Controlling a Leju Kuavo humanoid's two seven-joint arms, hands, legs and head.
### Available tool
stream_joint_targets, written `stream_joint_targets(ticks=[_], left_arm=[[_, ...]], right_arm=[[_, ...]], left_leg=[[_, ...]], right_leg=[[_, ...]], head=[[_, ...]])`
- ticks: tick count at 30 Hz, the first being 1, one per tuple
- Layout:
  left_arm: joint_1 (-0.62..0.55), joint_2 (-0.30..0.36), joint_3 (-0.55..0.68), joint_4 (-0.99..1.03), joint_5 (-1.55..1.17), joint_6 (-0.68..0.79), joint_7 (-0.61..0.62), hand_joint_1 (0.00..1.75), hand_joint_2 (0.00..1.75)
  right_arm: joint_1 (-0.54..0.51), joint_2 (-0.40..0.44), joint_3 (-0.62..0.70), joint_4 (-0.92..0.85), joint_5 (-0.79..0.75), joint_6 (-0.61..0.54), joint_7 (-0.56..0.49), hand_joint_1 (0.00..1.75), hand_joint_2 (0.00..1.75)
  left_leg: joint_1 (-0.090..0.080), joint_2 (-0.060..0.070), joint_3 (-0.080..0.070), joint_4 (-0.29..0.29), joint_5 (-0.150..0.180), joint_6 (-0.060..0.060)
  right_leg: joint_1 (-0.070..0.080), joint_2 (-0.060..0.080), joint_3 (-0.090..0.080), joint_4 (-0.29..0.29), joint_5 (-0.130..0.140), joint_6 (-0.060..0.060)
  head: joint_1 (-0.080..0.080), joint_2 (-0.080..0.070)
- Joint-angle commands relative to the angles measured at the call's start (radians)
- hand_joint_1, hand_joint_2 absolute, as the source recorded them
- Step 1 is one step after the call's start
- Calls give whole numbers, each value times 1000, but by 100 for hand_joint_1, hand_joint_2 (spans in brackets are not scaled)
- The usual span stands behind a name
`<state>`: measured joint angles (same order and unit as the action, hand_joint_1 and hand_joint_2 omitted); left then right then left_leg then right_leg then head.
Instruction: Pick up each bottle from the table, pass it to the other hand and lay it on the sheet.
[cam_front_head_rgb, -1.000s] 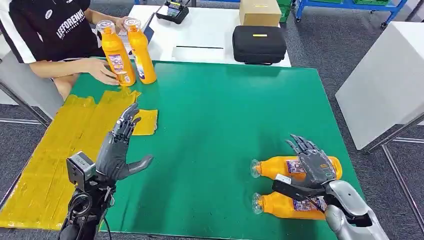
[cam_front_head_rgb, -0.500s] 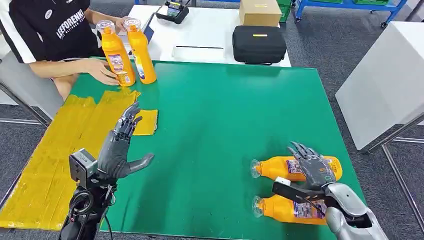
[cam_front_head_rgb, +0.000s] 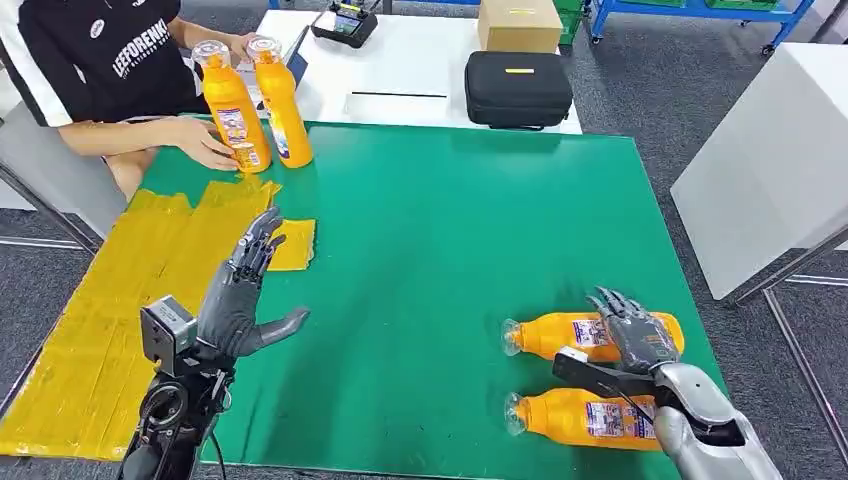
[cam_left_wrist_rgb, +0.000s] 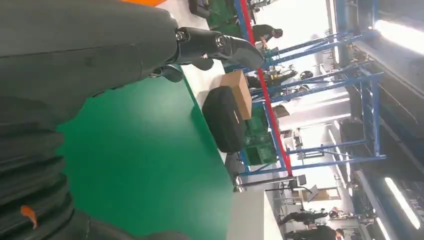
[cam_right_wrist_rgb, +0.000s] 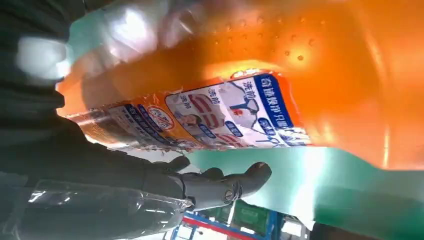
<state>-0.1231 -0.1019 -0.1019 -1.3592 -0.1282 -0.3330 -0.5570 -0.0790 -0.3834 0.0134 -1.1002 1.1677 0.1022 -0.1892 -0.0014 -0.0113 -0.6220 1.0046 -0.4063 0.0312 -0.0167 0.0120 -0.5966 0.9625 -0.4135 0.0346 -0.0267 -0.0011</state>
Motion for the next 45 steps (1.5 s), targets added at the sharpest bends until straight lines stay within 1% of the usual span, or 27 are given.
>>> stream_joint_targets(ticks=[1,4,7,10,11,14,15,16,17,18,19,20,25,28,30,34,36,37,38,39,40,41,42,43,44,45], left_arm=[[-36,9,-7,70,1,4,5,0,175],[-41,4,-8,77,6,5,9,0,175],[-41,-2,-9,92,5,9,8,0,175],[-49,-4,-10,101,7,6,7,0,175],[-49,-4,-10,101,7,6,7,0,175],[-51,-4,-9,102,7,6,7,0,175],[-52,-2,-14,99,4,8,8,0,175],[-49,-1,-28,80,-16,16,7,0,175],[-45,-4,-33,66,-17,16,7,0,175],[-37,-3,-43,40,-18,15,7,0,175],[-30,-2,-49,20,-20,15,9,0,175],[-24,-2,-53,2,-18,15,10,0,175],[-16,1,-43,-24,28,-9,20,0,175],[-14,-2,-41,-34,28,-9,20,0,175],[-9,-9,-33,-48,35,-10,22,0,175],[-2,-11,-24,-60,46,-13,26,0,175],[24,-10,-9,-85,56,-14,26,0,175],[39,-7,-3,-96,61,-14,23,0,175],[55,-2,3,-109,69,-21,23,0,175],[64,-2,6,-115,74,-26,26,0,175],[67,-5,8,-117,74,-29,31,0,175],[61,-7,6,-110,72,-30,43,0,175],[57,-7,5,-108,73,-31,43,0,175],[57,-7,5,-108,73,-31,43,0,175],[53,-10,3,-105,72,-29,46,0,175],[51,-11,3,-104,72,-29,46,0,175]], right_arm=[[-74,32,-2,151,20,-6,11,0,175],[-105,29,-3,222,33,-20,19,0,175],[-98,25,-10,259,40,-25,29,0,175],[-88,23,-21,264,36,-24,32,0,175],[-88,23,-21,264,36,-24,32,0,175],[-87,24,-24,259,35,-22,33,0,175],[-86,28,-32,258,28,-6,36,0,175],[-83,28,-38,257,27,7,40,10,175],[-82,29,-40,259,28,11,41,117,175],[-79,29,-43,262,31,17,43,150,175],[-75,29,-47,261,31,20,44,169,175],[-72,28,-49,261,29,28,43,175,175],[-75,35,-52,253,28,40,39,175,175],[-90,31,-44,262,31,39,39,175,175],[-104,33,-36,272,41,11,34,175,175],[-122,48,-31,284,46,-2,37,175,175],[-134,85,-48,259,70,-139,36,175,175],[-143,105,-59,242,59,-172,29,175,175],[-148,132,-77,200,42,-239,0,175,175],[-143,169,-116,146,29,-356,-5,175,175],[-139,201,-133,105,23,-395,-5,175,175],[-131,228,-139,59,21,-426,-9,175,175],[-127,233,-136,43,27,-421,3,175,175],[-127,233,-136,43,27,-421,3,175,175],[-123,236,-134,40,28,-420,5,175,175],[-119,232,-136,40,27,-420,1,175,175]], left_leg=[[0,1,3,-1,-1,-1],[0,2,6,-1,-2,-2],[1,0,5,-1,-1,-2],[1,-1,6,-1,0,-1],[1,-2,8,-1,-1,-2],[1,-1,6,-1,0,-1],[0,-1,9,-1,-1,-2],[1,-1,7,-1,-1,-1],[1,-1,7,-1,0,-1],[1,-1,8,-1,-1,-2],[1,-1,8,0,-1,-1],[1,-1,9,0,-1,-2],[0,-1,8,0,1,1],[0,-1,10,-1,0,0],[0,0,8,-1,0,1],[1,2,10,-1,0,0],[0,1,8,-1,0,1],[0,3,10,-1,-1,0],[0,4,8,-1,0,1],[0,7,10,-1,-1,0],[0,8,8,-1,-1,0],[0,7,6,-1,-1,0],[-1,9,7,-1,-1,-1],[0,7,4,-1,0,0],[0,7,6,-1,-1,-1],[0,4,5,-1,0,0]], right_leg=[[1,0,3,-1,0,-1],[1,0,6,-1,-1,-2],[1,-1,5,-2,-1,-1],[1,-2,6,-2,-1,-1],[1,-4,8,-2,-2,-2],[1,-2,6,-2,0,-1],[1,-3,8,-2,-1,-2],[1,-2,7,-2,-1,-1],[1,-2,6,-2,0,-1],[1,-3,8,-2,-1,-2],[1,-2,7,-2,-1,-1],[1,-3,9,-2,-1,-2],[1,-2,7,-2,0,0],[1,-3,10,-2,-1,-1],[1,-2,8,-2,0,0],[1,0,10,-3,0,-1],[1,0,8,-2,0,0],[1,1,10,-2,0,-1],[1,2,8,-2,1,0],[1,5,8,-2,1,-1],[1,7,7,-2,1,-1],[0,6,5,-1,1,-1],[0,7,5,0,1,-1],[1,6,3,0,2,-1],[0,4,4,0,0,-1],[1,1,4,0,1,0]], head=[[0,0],[0,0],[0,0],[0,0],[0,0],[0,0],[0,0],[0,0],[0,0],[0,0],[0,0],[0,0],[0,0],[0,0],[0,0],[0,0],[0,0],[0,0],[0,0],[0,0],[0,0],[0,0],[0,0],[0,0],[0,0],[-1,0]])
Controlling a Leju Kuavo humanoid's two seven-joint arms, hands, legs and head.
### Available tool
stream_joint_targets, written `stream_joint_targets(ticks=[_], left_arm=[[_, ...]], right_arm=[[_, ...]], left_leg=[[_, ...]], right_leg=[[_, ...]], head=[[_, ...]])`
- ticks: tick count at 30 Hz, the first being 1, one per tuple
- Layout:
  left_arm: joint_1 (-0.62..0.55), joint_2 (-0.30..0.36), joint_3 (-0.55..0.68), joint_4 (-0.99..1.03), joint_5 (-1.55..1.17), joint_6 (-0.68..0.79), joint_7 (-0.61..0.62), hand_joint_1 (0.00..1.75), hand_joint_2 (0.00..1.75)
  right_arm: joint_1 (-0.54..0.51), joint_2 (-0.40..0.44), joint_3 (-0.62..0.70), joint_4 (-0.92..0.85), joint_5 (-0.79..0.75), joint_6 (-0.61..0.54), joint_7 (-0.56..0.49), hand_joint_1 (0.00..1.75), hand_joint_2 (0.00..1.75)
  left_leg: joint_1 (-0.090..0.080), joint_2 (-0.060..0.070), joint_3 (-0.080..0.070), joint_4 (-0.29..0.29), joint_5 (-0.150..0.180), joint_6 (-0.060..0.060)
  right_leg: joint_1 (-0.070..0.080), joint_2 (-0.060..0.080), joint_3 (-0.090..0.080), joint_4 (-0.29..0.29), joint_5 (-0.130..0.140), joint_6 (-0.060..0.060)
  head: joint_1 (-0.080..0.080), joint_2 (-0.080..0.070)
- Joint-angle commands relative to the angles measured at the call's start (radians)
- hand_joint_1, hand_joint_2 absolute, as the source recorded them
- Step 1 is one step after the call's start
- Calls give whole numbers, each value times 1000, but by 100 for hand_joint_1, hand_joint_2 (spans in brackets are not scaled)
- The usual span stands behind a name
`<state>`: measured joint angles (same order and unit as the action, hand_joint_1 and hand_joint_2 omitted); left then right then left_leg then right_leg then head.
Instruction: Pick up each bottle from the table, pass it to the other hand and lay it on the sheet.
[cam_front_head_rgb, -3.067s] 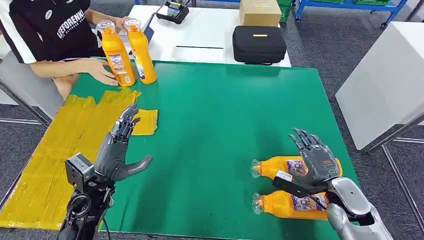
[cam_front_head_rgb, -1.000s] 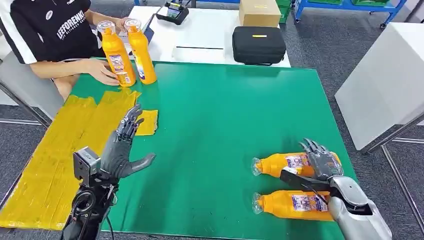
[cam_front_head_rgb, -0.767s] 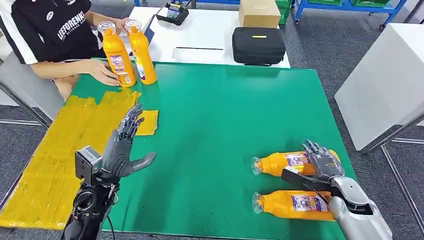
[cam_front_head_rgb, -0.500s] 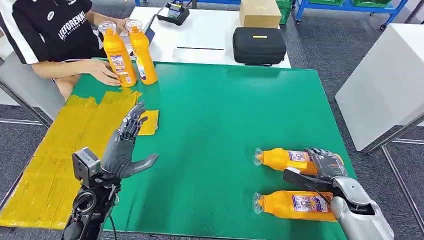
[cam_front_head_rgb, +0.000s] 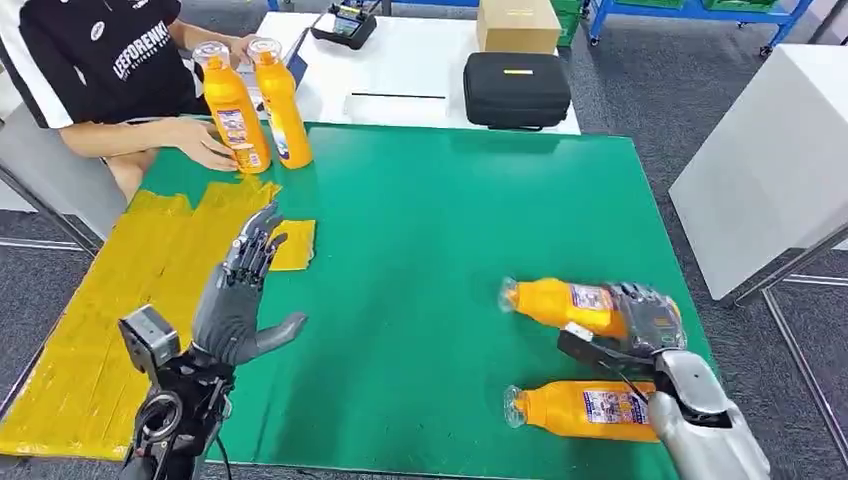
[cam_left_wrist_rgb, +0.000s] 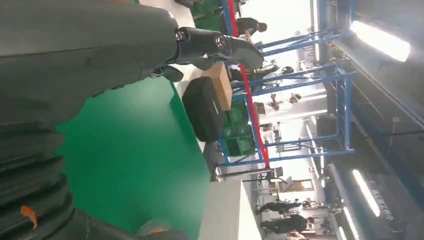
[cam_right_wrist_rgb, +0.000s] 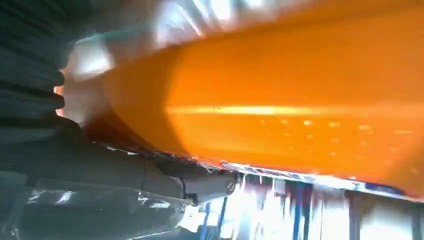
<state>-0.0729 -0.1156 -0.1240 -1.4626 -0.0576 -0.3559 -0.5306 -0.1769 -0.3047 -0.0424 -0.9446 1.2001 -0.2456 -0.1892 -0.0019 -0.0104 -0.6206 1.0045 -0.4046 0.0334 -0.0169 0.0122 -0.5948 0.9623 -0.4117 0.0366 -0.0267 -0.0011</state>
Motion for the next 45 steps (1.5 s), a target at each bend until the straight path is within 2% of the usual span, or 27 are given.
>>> stream_joint_targets(ticks=[1,15,16,19,21,22,23,24,25,28,30,33,34,35,37,41,45], left_arm=[[0,3,25,0,2,-6,20,0,175],[0,3,25,0,2,-6,20,0,175],[-5,5,22,10,-1,-3,34,0,175],[-32,5,-10,70,11,-4,103,0,175],[-59,4,-46,112,17,-4,111,0,175],[-74,1,-60,130,35,-17,124,0,175],[-96,5,-90,152,51,-31,136,0,175],[-103,7,-102,159,50,-28,138,0,175],[-106,11,-112,162,53,-23,140,0,175],[-118,26,-146,170,77,-28,145,0,175],[-133,24,-154,175,85,-26,151,0,175],[-133,25,-154,174,86,-25,152,0,175],[-139,30,-167,173,100,-40,153,0,175],[-140,31,-179,157,108,-41,167,0,175],[-138,29,-195,137,120,-30,191,0,175],[-141,40,-215,138,125,-12,192,0,175],[-143,40,-216,139,129,0,191,0,175]], right_arm=[[-19,151,-81,-115,-6,-71,0,175,175],[-18,148,-82,-114,-6,-71,0,175,175],[-16,176,-114,-129,-57,-129,-38,175,175],[14,292,-149,-230,-199,-197,-132,175,175],[32,339,-125,-284,-297,-223,-166,175,175],[38,349,-114,-299,-323,-263,-186,175,175],[56,366,-94,-323,-325,-355,-220,175,175],[68,379,-82,-340,-352,-364,-232,175,175],[73,388,-70,-349,-394,-357,-246,175,175],[31,419,-24,-330,-687,-168,-313,175,175],[4,425,-11,-305,-715,-157,-314,175,175],[3,419,-13,-302,-716,-157,-314,175,175],[-1,443,-7,-303,-841,-31,-354,175,175],[-17,461,22,-266,-987,155,-367,175,175],[-50,501,88,-182,-1034,161,-404,175,175],[-65,510,205,-136,-1090,175,-421,175,175],[-94,515,263,-110,-1101,186,-414,175,175]], left_leg=[[1,3,5,-1,-3,-3],[0,1,1,0,-2,-2],[0,1,3,0,-3,-3],[0,1,1,-1,-1,-2],[1,1,2,-1,-2,-2],[1,2,4,-1,-3,-4],[1,1,2,-1,-2,-3],[1,2,4,-1,-3,-3],[1,0,1,-1,-1,-3],[1,0,3,-1,-2,-3],[1,5,2,0,-2,-3],[1,2,0,-1,-1,-2],[1,2,2,0,-2,-3],[0,2,1,-1,-1,-2],[1,4,1,0,-2,-2],[1,7,4,-1,-3,-3],[2,2,-1,-1,0,-2]], right_leg=[[1,1,4,0,-2,-3],[0,0,1,0,-2,-2],[0,0,3,0,-3,-3],[0,0,1,0,-2,-2],[1,0,1,0,-2,-2],[1,1,3,0,-3,-4],[1,0,1,0,-2,-2],[1,0,2,1,-3,-3],[1,-2,0,0,-2,-2],[1,-2,1,0,-3,-3],[1,3,0,1,-2,-2],[0,1,-1,1,-1,-2],[0,0,1,1,-2,-3],[0,0,0,1,-2,-2],[1,3,-1,1,-1,-3],[1,5,2,1,-2,-4],[1,1,-2,0,-1,-2]], head=[[0,0],[0,0],[0,0],[0,0],[0,0],[0,0],[0,0],[0,0],[0,0],[0,0],[0,0],[0,0],[0,0],[0,0],[0,0],[0,0],[0,0]])
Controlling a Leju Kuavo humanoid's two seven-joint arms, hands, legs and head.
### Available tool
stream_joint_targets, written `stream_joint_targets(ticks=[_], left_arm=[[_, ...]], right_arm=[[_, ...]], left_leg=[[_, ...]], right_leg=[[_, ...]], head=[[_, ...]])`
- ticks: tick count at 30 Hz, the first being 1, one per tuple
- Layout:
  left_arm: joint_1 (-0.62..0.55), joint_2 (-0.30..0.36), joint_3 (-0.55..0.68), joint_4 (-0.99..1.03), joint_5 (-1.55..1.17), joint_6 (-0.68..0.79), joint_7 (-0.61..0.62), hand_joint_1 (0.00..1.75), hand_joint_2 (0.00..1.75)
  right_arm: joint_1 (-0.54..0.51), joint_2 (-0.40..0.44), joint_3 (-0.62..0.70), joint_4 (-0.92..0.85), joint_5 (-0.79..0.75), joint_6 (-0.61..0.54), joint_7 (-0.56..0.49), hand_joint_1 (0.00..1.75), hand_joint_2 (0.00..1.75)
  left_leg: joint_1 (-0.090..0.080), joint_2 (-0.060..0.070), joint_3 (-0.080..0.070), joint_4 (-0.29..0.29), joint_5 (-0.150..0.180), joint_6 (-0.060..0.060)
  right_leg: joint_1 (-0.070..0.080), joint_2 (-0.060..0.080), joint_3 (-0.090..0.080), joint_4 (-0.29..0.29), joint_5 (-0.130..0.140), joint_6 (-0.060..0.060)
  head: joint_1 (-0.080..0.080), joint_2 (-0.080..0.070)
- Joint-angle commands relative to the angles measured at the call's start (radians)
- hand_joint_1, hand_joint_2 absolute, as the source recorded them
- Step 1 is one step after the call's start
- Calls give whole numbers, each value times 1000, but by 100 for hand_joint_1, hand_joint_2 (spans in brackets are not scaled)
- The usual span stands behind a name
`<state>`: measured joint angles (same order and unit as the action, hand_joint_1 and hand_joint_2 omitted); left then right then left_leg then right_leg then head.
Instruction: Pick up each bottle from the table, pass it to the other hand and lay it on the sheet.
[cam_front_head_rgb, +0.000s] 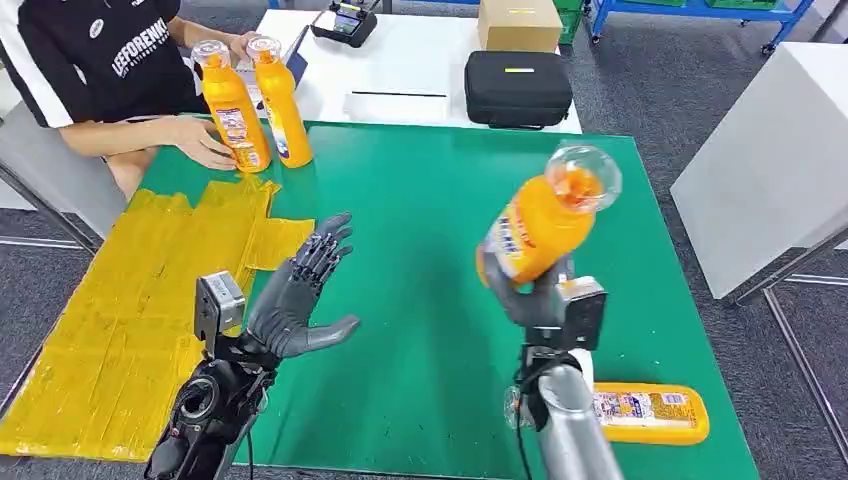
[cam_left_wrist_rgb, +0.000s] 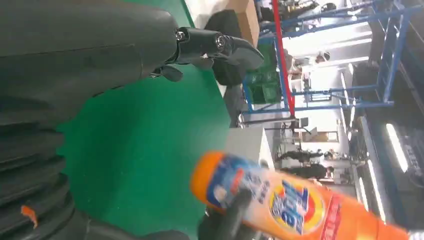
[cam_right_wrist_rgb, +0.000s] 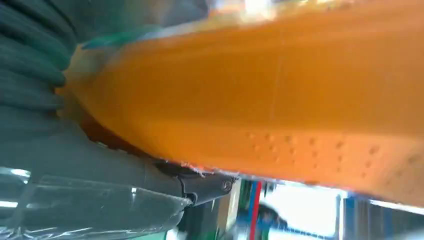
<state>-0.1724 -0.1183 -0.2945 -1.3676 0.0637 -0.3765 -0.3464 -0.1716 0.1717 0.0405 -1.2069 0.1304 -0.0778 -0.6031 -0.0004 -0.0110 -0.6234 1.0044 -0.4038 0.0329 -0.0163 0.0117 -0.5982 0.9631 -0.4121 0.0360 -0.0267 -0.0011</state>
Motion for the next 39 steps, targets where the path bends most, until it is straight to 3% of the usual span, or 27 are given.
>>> stream_joint_targets(ticks=[1,18,39], left_arm=[[-42,43,-46,41,8,22,7,0,175],[-75,30,-50,48,-24,147,-29,0,175],[-82,25,-42,73,1,170,-48,0,175]], right_arm=[[-103,38,187,156,-34,20,1,175,175],[-121,40,429,237,-33,72,24,175,175],[-172,53,501,398,16,-28,25,175,175]], left_leg=[[1,4,5,0,-3,-2],[1,1,5,0,-2,-2],[1,1,2,-1,-1,-1]], right_leg=[[1,3,4,0,-1,-2],[2,0,5,0,-2,-2],[1,0,3,-1,-1,-2]], head=[[0,0],[0,0],[0,0]])
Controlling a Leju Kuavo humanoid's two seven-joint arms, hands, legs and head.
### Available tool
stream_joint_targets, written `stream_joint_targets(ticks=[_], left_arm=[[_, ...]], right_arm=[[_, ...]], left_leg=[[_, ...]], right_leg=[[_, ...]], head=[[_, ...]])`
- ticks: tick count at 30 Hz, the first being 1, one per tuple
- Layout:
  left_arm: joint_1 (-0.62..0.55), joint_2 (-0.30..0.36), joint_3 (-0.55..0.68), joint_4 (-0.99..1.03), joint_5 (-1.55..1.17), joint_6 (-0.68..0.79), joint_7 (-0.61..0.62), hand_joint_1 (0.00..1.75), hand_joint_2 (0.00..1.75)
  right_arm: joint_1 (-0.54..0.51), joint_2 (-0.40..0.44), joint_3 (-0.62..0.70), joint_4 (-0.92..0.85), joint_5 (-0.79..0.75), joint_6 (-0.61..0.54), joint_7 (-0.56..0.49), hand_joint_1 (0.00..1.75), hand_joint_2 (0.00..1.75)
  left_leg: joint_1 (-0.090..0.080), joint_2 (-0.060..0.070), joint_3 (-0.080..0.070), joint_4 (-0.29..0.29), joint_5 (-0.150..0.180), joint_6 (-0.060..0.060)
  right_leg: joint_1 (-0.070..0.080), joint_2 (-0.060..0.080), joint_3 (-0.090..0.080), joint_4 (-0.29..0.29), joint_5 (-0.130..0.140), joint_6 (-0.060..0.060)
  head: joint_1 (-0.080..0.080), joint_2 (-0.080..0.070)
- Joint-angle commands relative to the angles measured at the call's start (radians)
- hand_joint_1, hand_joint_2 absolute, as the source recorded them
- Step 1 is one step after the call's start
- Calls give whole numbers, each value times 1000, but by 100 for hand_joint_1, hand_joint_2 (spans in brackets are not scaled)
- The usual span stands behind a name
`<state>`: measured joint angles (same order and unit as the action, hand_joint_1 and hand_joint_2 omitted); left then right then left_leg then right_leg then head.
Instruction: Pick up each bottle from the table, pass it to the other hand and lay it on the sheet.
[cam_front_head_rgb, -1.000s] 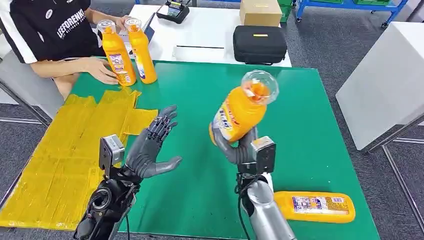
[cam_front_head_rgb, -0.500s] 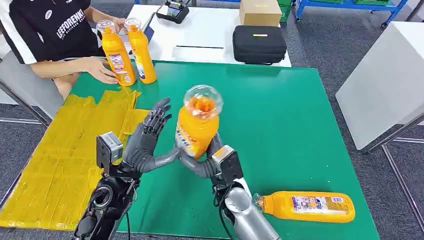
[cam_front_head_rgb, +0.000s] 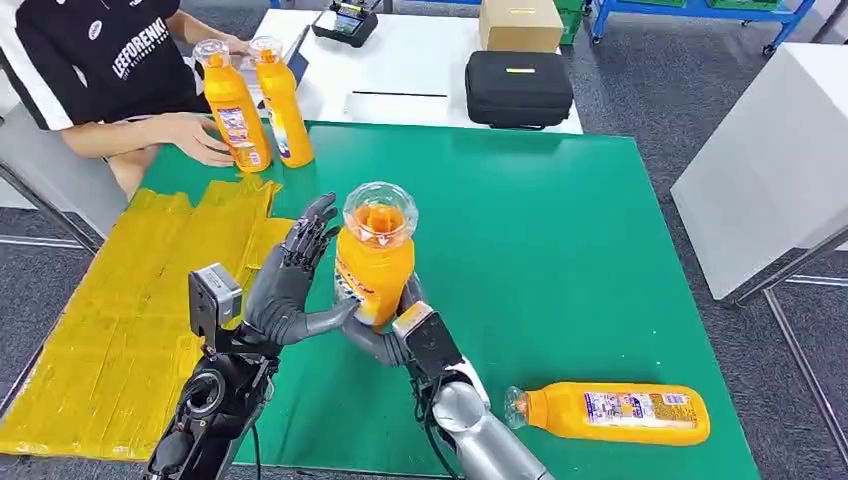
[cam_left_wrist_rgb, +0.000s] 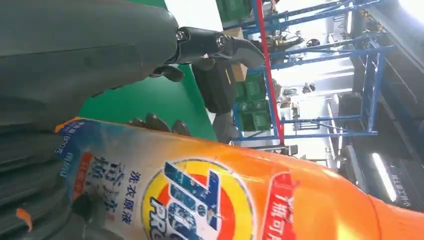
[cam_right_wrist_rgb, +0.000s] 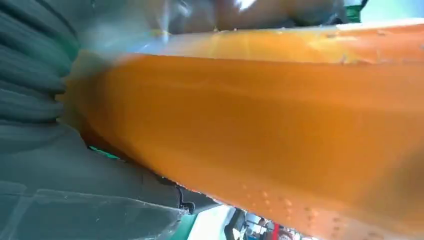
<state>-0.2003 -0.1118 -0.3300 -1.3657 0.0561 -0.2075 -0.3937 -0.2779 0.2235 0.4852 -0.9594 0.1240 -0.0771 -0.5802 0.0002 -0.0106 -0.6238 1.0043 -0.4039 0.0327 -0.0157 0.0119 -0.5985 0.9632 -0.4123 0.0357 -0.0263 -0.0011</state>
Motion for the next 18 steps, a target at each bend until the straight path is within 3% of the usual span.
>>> stream_joint_targets(ticks=[1,8,18], left_arm=[[-55,19,-7,71,9,1,-1,0,175],[-64,16,-8,83,13,0,-1,0,175],[-66,23,-19,97,14,-3,3,0,175]], right_arm=[[-66,1,57,150,22,-29,2,175,175],[-85,8,47,195,13,-28,10,175,175],[-139,-2,-104,199,-88,-108,17,175,175]], left_leg=[[1,1,5,-1,-2,-2],[0,1,3,0,-1,-2],[0,0,2,-1,0,-1]], right_leg=[[1,-1,5,-1,-2,-2],[1,-1,3,0,-1,-1],[0,-1,2,0,-1,-1]], head=[[0,0],[0,0],[0,0]])
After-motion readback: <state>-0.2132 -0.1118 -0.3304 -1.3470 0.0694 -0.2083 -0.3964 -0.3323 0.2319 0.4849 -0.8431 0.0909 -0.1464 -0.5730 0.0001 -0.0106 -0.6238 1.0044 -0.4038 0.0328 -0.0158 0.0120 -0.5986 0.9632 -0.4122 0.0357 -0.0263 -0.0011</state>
